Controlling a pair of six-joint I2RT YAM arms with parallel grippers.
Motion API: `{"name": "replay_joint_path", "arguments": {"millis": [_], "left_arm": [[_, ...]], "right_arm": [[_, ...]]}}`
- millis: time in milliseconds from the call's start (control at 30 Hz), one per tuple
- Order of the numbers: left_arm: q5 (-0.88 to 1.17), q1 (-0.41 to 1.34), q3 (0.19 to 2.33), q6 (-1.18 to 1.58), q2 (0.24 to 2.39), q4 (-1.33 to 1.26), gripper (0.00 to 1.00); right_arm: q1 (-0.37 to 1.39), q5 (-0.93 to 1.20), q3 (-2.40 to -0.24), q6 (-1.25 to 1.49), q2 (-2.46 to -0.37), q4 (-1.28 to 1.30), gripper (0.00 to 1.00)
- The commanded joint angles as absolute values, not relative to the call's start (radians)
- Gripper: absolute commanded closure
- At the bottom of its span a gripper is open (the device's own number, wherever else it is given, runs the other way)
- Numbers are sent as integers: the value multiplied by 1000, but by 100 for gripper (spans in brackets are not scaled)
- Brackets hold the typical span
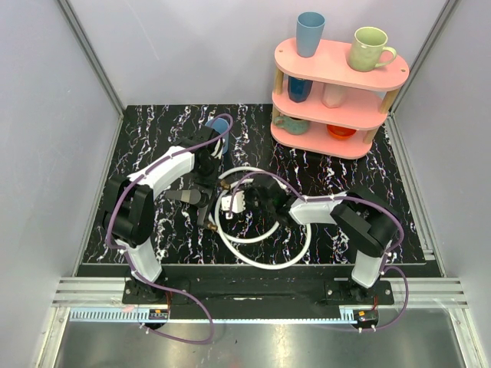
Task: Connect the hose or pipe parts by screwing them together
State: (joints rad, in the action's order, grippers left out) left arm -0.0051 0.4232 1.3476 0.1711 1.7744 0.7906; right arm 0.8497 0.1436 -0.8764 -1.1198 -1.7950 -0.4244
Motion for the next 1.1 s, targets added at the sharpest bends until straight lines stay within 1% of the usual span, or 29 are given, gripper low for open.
{"name": "replay_joint_path", "arguments": {"millis": [0,167,367,567,1067], "left_arm": [[61,423,1350,224,1746,756,100],[37,422,1355,239,1761,768,100],[55,400,1356,273,1770,767,100],[136,371,1351,288,1779,756,100],[135,368,1347,291,1793,762,100]], "right_arm": [[887,75,-934,-1138,-1812,-503,100],[896,34,-948,-1100,-1819,-508,100],[908,-34,-948,-1101,-1825,-526,100],[916,-54,-983,-1085,-1847,-508,100],[937,-66,-1040,-1062,-1876,-494,100]]}}
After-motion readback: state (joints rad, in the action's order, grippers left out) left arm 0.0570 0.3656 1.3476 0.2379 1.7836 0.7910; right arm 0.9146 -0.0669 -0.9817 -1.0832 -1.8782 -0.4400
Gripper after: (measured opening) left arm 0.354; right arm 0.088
